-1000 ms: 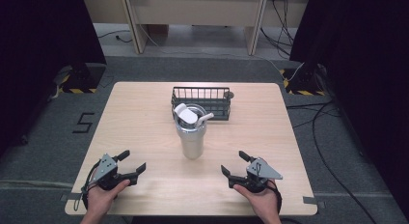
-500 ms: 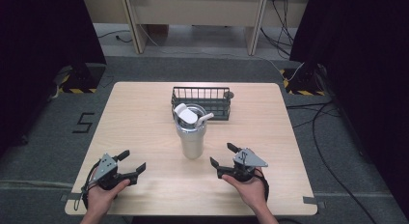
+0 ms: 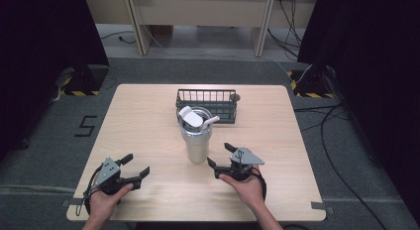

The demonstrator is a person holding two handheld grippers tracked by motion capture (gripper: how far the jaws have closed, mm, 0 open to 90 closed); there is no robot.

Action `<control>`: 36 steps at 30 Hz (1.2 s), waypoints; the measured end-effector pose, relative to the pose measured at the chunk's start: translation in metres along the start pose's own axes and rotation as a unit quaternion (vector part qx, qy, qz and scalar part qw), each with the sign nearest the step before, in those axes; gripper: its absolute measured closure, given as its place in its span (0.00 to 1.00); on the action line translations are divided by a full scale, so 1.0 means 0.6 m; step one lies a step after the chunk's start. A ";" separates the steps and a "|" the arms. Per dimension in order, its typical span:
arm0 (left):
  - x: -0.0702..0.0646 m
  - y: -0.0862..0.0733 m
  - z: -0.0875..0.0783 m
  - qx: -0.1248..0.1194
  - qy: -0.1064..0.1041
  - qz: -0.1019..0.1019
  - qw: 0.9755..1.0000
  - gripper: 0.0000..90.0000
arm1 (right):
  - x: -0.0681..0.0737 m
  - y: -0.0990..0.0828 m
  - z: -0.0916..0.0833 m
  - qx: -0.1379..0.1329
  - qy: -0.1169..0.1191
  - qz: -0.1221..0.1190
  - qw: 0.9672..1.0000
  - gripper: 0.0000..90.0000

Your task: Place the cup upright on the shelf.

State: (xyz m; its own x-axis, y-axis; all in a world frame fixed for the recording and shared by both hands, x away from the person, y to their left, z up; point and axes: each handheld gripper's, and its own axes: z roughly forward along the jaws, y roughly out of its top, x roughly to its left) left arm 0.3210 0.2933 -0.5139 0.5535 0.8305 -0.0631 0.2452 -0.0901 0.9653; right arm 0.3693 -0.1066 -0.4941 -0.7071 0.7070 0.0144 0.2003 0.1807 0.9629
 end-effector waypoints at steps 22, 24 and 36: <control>0.002 0.001 0.000 -0.002 0.001 -0.002 1.000 0.16 | 0.014 0.010 0.070 0.004 0.015 0.009 1.000 0.18; 0.002 0.001 -0.001 -0.002 0.001 -0.002 1.000 0.16 | 0.015 0.011 0.075 0.001 0.013 0.009 1.000 0.18; 0.002 0.001 0.000 -0.002 0.000 -0.003 1.000 0.16 | 0.019 0.009 0.101 0.002 0.010 0.008 1.000 0.16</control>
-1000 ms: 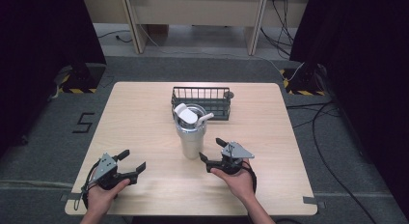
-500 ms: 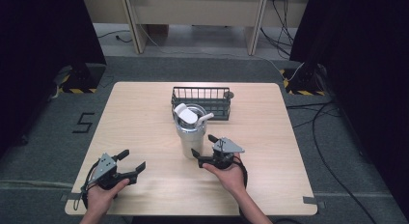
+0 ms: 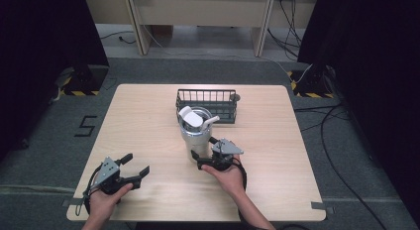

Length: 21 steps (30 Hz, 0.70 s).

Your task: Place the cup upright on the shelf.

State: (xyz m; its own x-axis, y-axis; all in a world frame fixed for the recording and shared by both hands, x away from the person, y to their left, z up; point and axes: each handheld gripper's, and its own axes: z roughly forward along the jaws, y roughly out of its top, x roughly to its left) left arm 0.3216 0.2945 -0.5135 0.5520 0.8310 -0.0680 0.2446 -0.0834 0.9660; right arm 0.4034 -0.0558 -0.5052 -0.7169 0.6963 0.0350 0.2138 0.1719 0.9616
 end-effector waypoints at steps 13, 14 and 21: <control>0.000 0.000 0.001 0.000 -0.002 0.001 1.000 0.16 | 0.000 -0.001 0.025 -0.005 0.002 0.009 1.000 0.11; 0.000 0.000 0.001 0.000 -0.002 0.001 1.000 0.16 | 0.000 -0.001 0.026 -0.004 0.002 0.011 1.000 0.10; 0.000 0.001 0.001 0.000 -0.003 0.001 1.000 0.16 | 0.000 -0.001 0.040 -0.007 0.002 0.011 1.000 0.09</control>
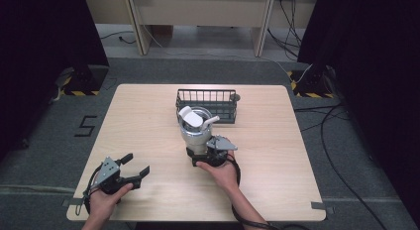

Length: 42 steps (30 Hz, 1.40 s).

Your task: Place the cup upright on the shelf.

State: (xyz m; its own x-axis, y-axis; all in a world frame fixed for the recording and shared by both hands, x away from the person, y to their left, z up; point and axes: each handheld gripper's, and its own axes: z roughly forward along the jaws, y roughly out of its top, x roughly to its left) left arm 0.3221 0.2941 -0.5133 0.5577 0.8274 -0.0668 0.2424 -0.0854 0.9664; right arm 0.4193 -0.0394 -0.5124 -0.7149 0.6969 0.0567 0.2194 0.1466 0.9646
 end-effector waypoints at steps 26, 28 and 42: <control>0.000 0.000 0.000 0.001 -0.003 0.002 1.000 0.16 | 0.000 -0.008 0.006 -0.018 -0.002 -0.015 1.000 0.12; 0.000 0.000 0.000 0.001 -0.003 0.001 1.000 0.16 | 0.001 -0.007 0.006 -0.017 -0.003 -0.018 1.000 0.12; 0.000 0.000 -0.001 0.001 -0.004 0.001 1.000 0.16 | 0.000 -0.001 0.007 -0.014 -0.006 -0.026 1.000 0.12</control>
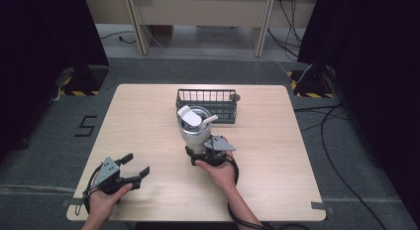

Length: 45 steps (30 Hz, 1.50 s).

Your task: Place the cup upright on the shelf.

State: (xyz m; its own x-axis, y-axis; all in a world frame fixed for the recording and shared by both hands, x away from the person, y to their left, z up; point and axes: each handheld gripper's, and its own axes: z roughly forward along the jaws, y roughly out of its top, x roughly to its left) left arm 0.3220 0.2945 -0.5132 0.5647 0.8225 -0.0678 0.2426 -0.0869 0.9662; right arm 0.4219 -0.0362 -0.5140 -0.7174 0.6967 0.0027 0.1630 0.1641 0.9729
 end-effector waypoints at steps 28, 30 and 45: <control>0.000 0.000 0.000 -0.001 0.000 -0.001 1.000 0.16 | -0.024 0.037 0.002 0.002 -0.004 0.022 1.000 0.12; 0.000 0.001 0.000 -0.001 -0.001 0.000 1.000 0.16 | -0.027 0.039 0.003 0.000 -0.004 0.025 1.000 0.12; 0.000 0.001 0.001 -0.001 -0.001 -0.001 1.000 0.16 | -0.046 0.059 0.005 0.002 -0.017 0.027 0.999 0.12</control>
State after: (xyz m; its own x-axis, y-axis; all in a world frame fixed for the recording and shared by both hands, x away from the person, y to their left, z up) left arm 0.3224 0.2944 -0.5130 0.5652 0.8220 -0.0702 0.2427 -0.0843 0.9664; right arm 0.4496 -0.0475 -0.4803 -0.6836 0.7283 0.0477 0.2041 0.1281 0.9705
